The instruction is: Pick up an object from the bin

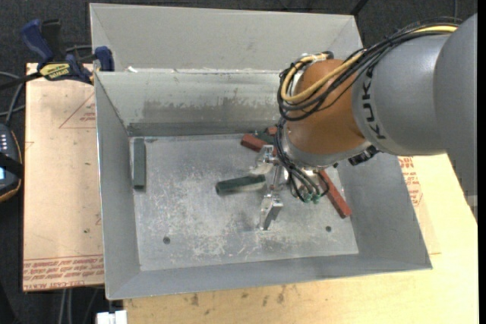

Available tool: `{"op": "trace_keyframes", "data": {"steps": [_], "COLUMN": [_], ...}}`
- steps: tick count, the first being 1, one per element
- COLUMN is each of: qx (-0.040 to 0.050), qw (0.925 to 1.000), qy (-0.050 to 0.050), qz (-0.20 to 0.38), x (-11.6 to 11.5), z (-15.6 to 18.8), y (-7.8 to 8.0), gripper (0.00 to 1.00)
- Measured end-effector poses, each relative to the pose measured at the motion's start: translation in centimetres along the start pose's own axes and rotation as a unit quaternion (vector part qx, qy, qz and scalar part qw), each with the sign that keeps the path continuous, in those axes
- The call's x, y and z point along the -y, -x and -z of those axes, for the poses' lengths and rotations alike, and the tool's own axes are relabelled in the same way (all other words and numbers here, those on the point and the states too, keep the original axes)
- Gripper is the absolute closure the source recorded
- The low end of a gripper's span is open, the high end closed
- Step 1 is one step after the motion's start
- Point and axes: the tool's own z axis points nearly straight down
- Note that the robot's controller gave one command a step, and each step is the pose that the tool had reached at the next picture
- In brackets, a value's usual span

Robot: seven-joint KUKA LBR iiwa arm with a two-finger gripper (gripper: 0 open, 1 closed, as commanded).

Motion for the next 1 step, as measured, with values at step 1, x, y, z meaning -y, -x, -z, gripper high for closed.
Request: {"op": "trace_keyframes", "data": {"steps": [1], "qx": [0.0000], "qw": [1.0000], "qy": [0.000], "qz": [0.000], "x": [0.00], "z": [0.00], "y": [0.00], "gripper": [0.00]}}
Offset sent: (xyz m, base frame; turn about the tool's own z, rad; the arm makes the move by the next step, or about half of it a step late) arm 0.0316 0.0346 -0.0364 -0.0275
